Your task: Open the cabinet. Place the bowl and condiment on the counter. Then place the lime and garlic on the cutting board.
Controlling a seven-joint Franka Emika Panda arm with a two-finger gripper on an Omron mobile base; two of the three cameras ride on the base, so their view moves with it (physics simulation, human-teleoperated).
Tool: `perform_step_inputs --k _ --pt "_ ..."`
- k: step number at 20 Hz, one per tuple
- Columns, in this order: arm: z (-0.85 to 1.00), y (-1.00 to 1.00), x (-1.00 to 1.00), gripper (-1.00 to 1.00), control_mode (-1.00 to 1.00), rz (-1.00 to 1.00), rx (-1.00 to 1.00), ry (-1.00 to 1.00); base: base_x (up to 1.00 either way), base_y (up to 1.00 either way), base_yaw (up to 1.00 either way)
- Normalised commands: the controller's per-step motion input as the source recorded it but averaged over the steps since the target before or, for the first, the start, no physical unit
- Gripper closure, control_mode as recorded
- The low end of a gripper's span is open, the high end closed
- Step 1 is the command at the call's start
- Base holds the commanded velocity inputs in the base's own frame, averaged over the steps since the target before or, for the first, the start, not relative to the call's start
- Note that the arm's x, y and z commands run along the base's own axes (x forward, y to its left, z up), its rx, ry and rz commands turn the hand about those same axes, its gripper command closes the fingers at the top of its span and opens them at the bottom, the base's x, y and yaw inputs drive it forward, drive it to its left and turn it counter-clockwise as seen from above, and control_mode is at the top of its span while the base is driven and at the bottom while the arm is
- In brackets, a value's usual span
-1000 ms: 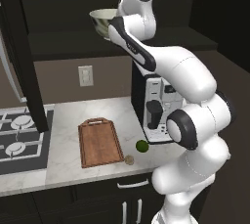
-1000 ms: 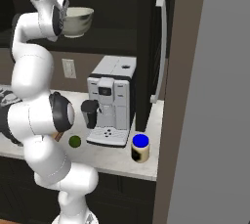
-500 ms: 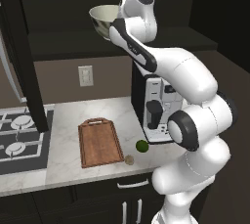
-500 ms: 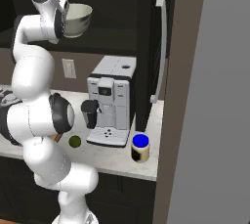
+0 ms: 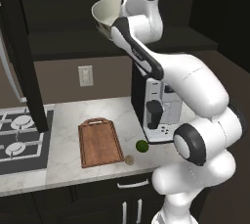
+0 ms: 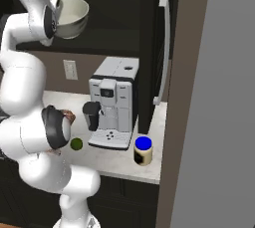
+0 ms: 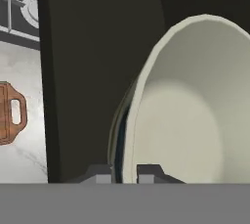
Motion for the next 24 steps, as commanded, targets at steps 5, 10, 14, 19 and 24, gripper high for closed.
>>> perform_step_inputs --k 5,10,14,19,24 --pt "0.00 0.00 -1.00 1.00 -1.00 0.00 0.00 0.01 0.00 0.00 0.00" --pt "-0.25 0.00 -1.00 1.00 -1.00 0.00 -0.04 0.09 0.00 0.00 0.00" --pt "-0.32 0.00 -1.00 1.00 -1.00 0.00 -0.02 0.09 0.00 0.00 0.00" --pt "-0.48 0.00 -1.00 1.00 -1.00 0.00 -0.06 0.12 0.00 0.00 0.00" --pt "-0.67 0.21 -0.67 1.00 -1.00 0.00 -0.12 0.11 0.00 0.00 0.00"
